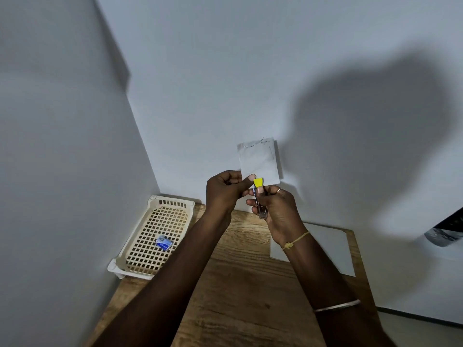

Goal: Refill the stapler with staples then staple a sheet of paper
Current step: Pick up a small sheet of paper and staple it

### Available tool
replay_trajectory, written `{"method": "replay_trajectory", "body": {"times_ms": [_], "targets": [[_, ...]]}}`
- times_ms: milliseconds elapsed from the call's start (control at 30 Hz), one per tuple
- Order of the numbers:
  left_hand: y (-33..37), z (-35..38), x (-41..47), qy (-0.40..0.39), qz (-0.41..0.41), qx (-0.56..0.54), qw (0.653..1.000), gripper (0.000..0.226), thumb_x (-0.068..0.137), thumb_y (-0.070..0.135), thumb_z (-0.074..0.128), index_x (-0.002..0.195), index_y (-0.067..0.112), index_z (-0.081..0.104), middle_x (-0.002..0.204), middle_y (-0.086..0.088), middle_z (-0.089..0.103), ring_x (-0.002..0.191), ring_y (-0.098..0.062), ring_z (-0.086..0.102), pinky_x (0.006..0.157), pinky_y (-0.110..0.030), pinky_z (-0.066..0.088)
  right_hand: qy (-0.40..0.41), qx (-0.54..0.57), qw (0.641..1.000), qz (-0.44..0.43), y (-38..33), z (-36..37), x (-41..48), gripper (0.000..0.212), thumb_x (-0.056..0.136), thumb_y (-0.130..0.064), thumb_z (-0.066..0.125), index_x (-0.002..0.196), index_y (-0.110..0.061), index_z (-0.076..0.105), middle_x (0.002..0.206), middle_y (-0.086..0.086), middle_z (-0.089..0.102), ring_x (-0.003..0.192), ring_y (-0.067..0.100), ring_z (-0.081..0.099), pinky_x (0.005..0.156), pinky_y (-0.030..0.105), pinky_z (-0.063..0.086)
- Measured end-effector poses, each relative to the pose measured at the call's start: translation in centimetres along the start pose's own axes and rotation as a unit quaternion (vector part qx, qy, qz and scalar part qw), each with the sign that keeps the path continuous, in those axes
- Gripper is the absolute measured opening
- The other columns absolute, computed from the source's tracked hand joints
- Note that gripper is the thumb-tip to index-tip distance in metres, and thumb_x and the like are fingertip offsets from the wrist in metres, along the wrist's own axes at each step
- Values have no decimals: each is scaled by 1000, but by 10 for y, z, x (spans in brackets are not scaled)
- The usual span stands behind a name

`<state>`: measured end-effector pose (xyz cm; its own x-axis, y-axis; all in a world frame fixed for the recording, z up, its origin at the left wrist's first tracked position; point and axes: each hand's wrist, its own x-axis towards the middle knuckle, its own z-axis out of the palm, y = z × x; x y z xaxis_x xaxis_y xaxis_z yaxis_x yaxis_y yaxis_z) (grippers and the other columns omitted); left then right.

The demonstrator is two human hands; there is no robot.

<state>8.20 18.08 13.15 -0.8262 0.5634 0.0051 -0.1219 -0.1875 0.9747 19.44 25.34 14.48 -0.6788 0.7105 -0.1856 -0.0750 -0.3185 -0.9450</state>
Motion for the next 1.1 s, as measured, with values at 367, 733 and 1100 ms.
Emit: {"method": "replay_trajectory", "body": {"times_ms": [367, 733, 1100], "targets": [[0, 10, -9, -88, -72, 14, 993, 64, 71, 49, 91, 77, -10, 67, 71, -15, 59, 55, -20, 56, 66, -36, 53, 36, -6, 999, 22, -4, 2, -1, 13, 95, -5, 65, 99, 7, 68, 83, 12, 72, 71, 25, 69, 60, 32, 49], [-6, 14, -14, -74, -30, 19, 997, 45, 81, 37, 87, 78, -6, 74, 67, -19, 63, 52, -25, 53, 60, -39, 53, 70, -27, 997, 26, -1, 0, 1, 8, 91, -3, 66, 84, -2, 69, 76, 12, 73, 60, 20, 69, 59, 33, 48], [-10, 14, -12, -109, -53, 53, 991, 40, 82, 47, 83, 71, 9, 76, 67, -9, 67, 56, -21, 58, 64, -35, 56, 40, -31, 998, 27, 6, -10, 1, 11, 95, -10, 66, 94, 0, 69, 82, 9, 75, 67, 17, 74, 51, 24, 52]]}}
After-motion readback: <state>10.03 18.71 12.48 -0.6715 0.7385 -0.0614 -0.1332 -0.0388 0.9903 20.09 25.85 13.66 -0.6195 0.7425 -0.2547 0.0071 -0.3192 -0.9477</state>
